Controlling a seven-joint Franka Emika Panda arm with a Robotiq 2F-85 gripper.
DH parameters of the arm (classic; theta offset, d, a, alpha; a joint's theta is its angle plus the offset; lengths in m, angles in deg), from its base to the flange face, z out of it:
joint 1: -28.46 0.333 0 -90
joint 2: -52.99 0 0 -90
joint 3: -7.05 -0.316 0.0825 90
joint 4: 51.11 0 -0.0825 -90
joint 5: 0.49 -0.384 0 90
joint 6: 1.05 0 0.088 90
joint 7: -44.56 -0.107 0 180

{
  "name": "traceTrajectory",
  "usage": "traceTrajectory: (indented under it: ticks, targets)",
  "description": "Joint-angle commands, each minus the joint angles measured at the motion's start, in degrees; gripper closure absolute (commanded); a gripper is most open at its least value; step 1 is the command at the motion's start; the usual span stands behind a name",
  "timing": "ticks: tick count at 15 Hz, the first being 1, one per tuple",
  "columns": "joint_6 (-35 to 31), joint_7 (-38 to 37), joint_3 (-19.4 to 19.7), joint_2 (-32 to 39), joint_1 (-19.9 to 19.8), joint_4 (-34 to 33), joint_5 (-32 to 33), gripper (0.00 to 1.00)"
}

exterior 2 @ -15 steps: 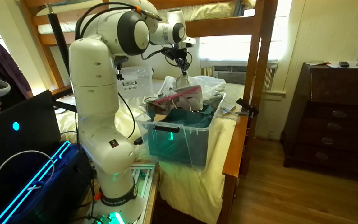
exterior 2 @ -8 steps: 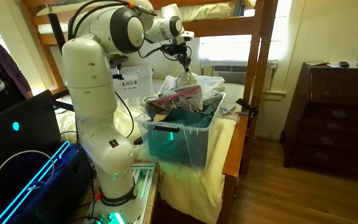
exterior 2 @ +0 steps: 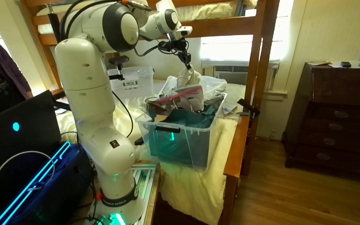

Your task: Pick up the white cloth from the white plastic bag and put it back in the plastic bag

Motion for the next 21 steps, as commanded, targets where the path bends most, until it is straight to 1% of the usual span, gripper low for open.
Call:
traceTrajectory:
  ticks: [1,7,10,15,21]
  targets:
    - [3.21,-3.98,-1.35,-2.11,-0.71,0.44,3.64,0.98]
    - [6.4,-6.49,-2.38,-2.4,-1.02,0.05,5.63,0.98]
    - [6.59,-6.42,-2.53,-2.01,-1.06,0.0,5.27,0.98]
    - [2.17,-3.57,-2.43,1.84,-0.96,0.41,1.57,0.98]
    - [-3.06,1.33,-1.76,10.28,0.11,0.33,-5.07,0.98]
